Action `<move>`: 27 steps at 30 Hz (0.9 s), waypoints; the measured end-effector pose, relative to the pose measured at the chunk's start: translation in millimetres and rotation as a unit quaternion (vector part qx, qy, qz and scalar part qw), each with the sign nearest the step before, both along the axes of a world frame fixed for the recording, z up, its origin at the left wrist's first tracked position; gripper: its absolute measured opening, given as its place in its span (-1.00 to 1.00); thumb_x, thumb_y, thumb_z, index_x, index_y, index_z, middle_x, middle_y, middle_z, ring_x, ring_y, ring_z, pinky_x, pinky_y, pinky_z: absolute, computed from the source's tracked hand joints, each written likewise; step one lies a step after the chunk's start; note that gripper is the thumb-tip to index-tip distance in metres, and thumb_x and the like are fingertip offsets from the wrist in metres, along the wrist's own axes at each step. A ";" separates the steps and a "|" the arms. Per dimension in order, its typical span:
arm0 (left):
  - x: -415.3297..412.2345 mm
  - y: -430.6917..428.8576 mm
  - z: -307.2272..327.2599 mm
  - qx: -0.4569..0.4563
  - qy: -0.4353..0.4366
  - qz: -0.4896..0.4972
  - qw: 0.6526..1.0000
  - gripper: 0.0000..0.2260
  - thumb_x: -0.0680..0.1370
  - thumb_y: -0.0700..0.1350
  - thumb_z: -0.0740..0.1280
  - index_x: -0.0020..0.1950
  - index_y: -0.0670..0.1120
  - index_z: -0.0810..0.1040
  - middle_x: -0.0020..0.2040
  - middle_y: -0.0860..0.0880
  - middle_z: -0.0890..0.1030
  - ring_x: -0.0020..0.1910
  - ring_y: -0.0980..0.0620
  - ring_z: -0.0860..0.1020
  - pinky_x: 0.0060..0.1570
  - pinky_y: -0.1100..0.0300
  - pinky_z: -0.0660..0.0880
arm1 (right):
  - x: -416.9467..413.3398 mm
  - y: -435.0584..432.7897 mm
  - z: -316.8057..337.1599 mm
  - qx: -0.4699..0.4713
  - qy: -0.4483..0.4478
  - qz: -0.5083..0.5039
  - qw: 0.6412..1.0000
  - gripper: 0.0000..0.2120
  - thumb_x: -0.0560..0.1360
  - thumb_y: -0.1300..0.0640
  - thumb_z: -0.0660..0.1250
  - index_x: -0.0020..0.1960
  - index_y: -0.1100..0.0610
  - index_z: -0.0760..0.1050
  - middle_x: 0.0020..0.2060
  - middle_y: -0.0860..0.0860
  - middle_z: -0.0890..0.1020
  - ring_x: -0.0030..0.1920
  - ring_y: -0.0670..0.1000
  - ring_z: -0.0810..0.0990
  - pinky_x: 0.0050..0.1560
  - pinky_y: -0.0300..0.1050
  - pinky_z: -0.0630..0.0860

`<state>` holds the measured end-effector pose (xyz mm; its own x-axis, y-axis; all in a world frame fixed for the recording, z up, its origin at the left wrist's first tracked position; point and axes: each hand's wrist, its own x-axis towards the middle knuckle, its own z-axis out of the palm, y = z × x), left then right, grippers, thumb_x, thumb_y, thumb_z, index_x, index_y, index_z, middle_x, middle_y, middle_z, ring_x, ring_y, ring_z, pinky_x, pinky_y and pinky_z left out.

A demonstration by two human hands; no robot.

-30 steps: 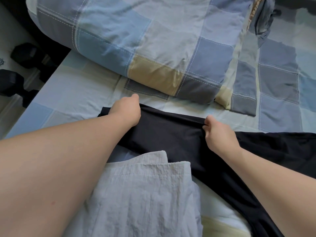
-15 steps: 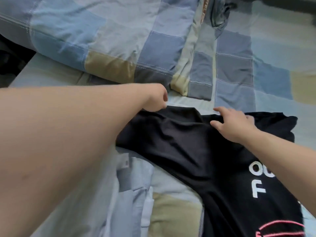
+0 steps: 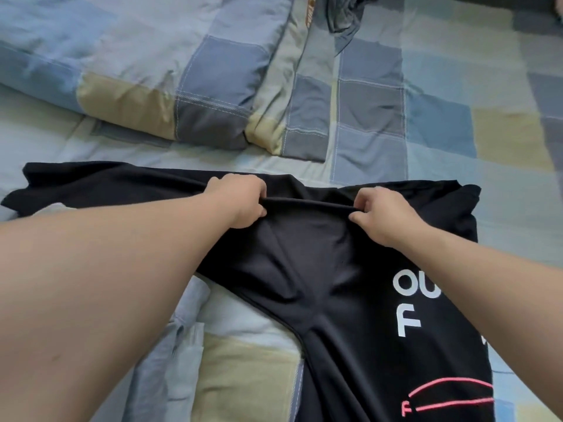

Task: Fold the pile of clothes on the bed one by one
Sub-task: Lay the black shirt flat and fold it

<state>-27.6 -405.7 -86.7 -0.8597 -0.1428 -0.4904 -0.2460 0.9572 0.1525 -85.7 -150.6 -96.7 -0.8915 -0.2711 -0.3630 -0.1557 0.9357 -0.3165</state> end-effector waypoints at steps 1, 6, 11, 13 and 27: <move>1.4 -1.2 -0.7 -0.002 0.038 0.011 0.999 -0.88 0.61 0.07 0.33 0.05 0.09 0.42 0.20 -0.03 0.56 0.27 -0.15 0.43 0.14 -0.01 0.28 | -0.3 -1.4 2.1 -0.025 0.035 -0.009 0.999 -0.89 0.56 0.06 0.32 -0.08 0.03 0.41 -0.10 0.00 0.51 -0.02 0.14 0.50 -0.05 -0.01 0.41; -3.8 1.1 -6.2 -0.003 0.085 0.042 0.995 -0.87 0.63 -0.04 0.25 0.04 -0.05 0.33 0.08 -0.07 0.57 0.08 -0.16 0.46 0.08 -0.03 0.30 | -0.9 -9.0 1.4 -0.017 0.041 -0.029 0.999 -0.90 0.62 0.09 0.19 0.02 0.10 0.29 -0.18 0.08 0.52 -0.16 0.22 0.47 -0.17 0.04 0.38; -9.6 -3.4 -10.2 -0.075 0.150 0.077 0.983 -0.92 0.64 -0.11 0.25 0.07 -0.03 0.36 0.04 -0.09 0.61 0.14 -0.18 0.47 0.00 -0.01 0.23 | -2.2 -18.4 -8.1 -0.031 0.054 -0.085 0.994 -0.86 0.63 0.04 0.26 0.12 0.03 0.54 0.07 0.09 0.64 0.12 0.19 0.53 0.12 0.02 0.40; -8.6 1.2 -11.9 -0.113 0.173 0.084 0.975 -0.89 0.62 -0.16 0.26 0.10 -0.02 0.38 0.10 -0.07 0.59 0.18 -0.17 0.43 0.02 0.00 0.23 | -4.6 -20.6 -12.4 -0.029 0.078 -0.109 0.991 -0.84 0.64 0.06 0.23 0.14 0.02 0.56 0.10 0.06 0.64 0.18 0.16 0.51 0.20 0.02 0.30; 0.2 126.0 -58.2 0.022 0.061 -0.137 0.988 -0.45 0.71 0.17 0.00 0.65 0.14 -0.13 0.66 0.10 -0.18 0.63 0.05 -0.16 0.59 -0.05 -0.15 | 13.7 124.2 -44.8 0.156 0.020 0.045 0.986 -0.42 0.65 -0.26 -0.07 0.62 -0.26 -0.15 0.63 -0.18 -0.18 0.62 0.01 -0.21 0.55 0.24 -0.20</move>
<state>-27.3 -279.8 -144.8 -0.9160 0.1229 -0.3820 0.0446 0.9772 0.2075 -71.9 -26.4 -141.5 -0.8843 -0.2300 -0.4063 -0.2489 0.9685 -0.0064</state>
